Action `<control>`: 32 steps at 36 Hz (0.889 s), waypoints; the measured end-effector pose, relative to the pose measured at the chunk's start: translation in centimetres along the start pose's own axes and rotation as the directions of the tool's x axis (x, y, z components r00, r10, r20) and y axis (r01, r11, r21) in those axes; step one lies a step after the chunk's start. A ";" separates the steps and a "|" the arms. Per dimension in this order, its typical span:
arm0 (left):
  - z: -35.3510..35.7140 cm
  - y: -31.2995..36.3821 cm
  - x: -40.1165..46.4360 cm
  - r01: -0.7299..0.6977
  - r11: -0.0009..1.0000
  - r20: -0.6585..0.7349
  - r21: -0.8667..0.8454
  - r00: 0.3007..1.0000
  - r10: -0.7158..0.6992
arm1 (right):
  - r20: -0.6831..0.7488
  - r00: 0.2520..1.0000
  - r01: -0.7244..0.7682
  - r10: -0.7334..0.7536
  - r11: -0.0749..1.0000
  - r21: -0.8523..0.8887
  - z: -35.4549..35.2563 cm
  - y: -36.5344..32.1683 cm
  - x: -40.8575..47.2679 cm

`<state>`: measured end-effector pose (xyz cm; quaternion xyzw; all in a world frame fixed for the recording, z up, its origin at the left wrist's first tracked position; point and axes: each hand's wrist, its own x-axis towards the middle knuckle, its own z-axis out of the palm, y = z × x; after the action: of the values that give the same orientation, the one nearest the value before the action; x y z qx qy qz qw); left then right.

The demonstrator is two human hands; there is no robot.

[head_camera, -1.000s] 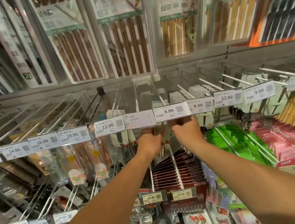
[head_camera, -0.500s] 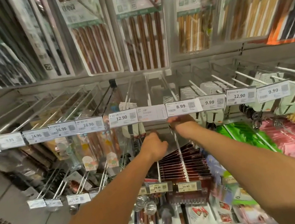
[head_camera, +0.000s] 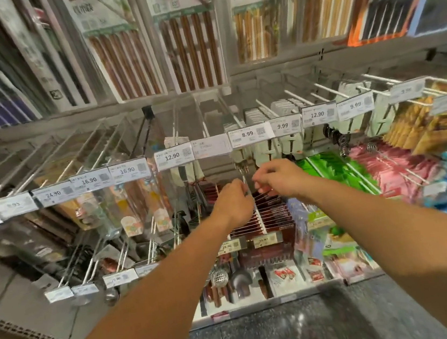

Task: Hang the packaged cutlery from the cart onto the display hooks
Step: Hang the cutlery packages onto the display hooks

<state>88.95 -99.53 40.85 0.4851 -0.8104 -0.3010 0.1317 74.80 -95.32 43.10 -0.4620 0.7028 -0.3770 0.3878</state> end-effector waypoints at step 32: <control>25.1 36.4 -15.9 -0.442 0.881 0.306 -0.170 0.826 0.473 | -0.534 0.817 -0.158 0.219 0.975 0.158 -31.5 17.9 -36.2</control>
<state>58.39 -64.08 44.80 0.2110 -0.8985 -0.3763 0.0809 50.12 -50.64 47.44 -0.2417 0.8053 -0.4900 0.2300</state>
